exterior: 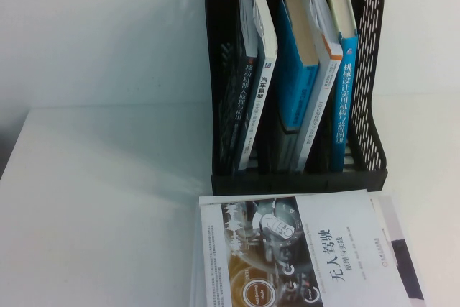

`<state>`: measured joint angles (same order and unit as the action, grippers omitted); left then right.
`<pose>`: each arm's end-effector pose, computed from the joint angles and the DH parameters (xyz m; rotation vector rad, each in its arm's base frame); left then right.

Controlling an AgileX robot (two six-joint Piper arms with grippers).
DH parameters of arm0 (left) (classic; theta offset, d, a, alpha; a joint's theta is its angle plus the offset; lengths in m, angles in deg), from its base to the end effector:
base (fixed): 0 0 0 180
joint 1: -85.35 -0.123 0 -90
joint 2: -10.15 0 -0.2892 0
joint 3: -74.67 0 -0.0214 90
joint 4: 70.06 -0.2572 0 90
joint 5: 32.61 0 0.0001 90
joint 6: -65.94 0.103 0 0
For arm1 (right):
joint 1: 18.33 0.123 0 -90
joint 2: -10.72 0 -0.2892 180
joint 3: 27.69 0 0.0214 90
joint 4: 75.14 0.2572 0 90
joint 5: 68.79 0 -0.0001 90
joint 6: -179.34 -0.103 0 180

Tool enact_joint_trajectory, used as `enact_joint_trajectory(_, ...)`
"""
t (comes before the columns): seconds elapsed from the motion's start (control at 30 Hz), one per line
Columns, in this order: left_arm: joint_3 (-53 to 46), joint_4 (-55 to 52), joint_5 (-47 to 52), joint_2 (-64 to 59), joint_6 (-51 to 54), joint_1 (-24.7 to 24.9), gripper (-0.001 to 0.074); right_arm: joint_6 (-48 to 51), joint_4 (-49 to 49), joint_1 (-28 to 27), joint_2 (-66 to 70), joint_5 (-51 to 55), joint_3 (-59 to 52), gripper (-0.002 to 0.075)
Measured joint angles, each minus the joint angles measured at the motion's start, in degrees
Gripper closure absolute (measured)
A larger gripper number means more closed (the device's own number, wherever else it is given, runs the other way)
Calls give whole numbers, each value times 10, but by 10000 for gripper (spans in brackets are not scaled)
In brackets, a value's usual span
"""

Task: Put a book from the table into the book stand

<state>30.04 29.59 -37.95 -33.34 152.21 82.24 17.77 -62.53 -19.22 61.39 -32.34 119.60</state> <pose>0.1484 0.0174 0.3536 -0.2950 1.5259 -0.0708 0.1590 0.0109 0.3478 -0.2119 2.0645 0.0378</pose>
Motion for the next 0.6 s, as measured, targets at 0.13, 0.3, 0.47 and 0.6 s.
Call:
enact_joint_trajectory(0.13, 0, 0, 31, -42, -11, 22, 739, -9, 41, 0, 51, 50, 0, 729)
enact_joint_trajectory(0.3, 0, -1, 111, -91, -21, 35, 739, -19, 109, 0, 115, 104, 0, 729)
enact_joint_trajectory(0.47, 0, -23, 230, -132, -77, 34, 739, -11, 149, 0, 179, 136, 0, 729)
enact_joint_trajectory(0.6, 0, -131, 344, -164, -122, 36, 739, 22, 183, 0, 210, 146, 0, 729)
